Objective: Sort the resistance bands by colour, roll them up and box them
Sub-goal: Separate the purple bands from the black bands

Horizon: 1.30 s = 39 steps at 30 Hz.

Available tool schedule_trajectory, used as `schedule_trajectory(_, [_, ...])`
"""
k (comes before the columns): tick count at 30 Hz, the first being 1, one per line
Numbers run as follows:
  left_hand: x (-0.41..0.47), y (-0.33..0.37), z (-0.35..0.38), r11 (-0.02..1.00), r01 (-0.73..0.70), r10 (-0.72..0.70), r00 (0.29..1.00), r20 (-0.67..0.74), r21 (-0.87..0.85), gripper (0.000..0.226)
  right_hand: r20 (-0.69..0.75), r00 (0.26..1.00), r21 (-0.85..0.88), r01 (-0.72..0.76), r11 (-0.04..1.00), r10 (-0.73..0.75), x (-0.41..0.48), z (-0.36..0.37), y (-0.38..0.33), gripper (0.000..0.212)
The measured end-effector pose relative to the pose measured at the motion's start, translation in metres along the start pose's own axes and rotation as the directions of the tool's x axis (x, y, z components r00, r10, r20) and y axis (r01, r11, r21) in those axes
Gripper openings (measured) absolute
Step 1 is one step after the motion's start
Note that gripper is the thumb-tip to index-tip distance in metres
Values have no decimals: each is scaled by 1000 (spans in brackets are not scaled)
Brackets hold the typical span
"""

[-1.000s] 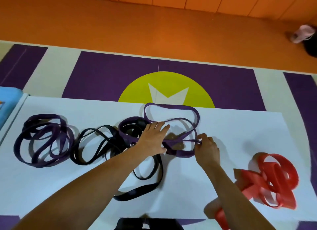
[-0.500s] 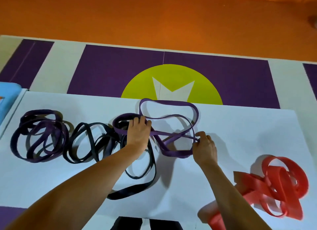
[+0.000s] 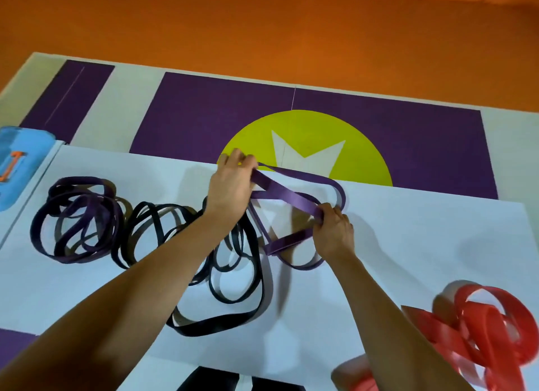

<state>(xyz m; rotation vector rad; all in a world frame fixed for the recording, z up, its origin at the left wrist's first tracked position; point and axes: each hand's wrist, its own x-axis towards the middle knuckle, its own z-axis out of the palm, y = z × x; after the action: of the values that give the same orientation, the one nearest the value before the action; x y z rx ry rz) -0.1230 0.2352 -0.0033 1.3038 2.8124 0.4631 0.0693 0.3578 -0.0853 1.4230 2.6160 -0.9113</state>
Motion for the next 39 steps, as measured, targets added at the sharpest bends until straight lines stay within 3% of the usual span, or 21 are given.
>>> schedule_trajectory(4, [-6,32,29,966,-253,257,960,110,-54,26,-13,998,4,-63,998,63,9,-2,13,49])
schedule_trajectory(7, [-26,37,60,952,-296,303,897,322,-73,24,149,980,-23,-132,991,134,17,-1,24,81])
schedule_trajectory(9, [-41,35,76,956,-273,291,844,451,-105,33,261,952,-65,-145,987,157,21,5,31,92])
schedule_trajectory(12, [-60,27,89,960,-260,264,724,638,-102,54,243,962,-81,-104,991,121,19,18,37,79])
schedule_trajectory(16, [-78,15,88,971,-213,221,654,723,-105,66,173,976,-104,-112,988,129,22,24,41,49])
schedule_trajectory(18, [-83,13,86,973,-206,219,683,697,-104,66,186,974,-53,-123,991,131,24,23,44,41])
schedule_trajectory(20, [-86,11,83,975,-200,218,761,610,-99,64,166,979,50,-128,990,119,21,21,44,28])
schedule_trajectory(25, [-82,4,63,985,-128,166,894,415,-120,72,-24,996,292,-72,954,83,1,2,29,9])
schedule_trajectory(29, [-66,9,29,957,-83,179,924,339,-279,81,-125,992,412,65,909,-14,-14,-28,-6,16])
schedule_trajectory(34, [-57,26,-15,867,-140,303,910,283,-478,103,-213,975,467,155,870,-59,-33,-69,-57,6])
schedule_trajectory(39, [-55,32,-38,817,-76,226,954,195,-571,109,-194,971,479,221,850,-143,-56,-104,-101,6])
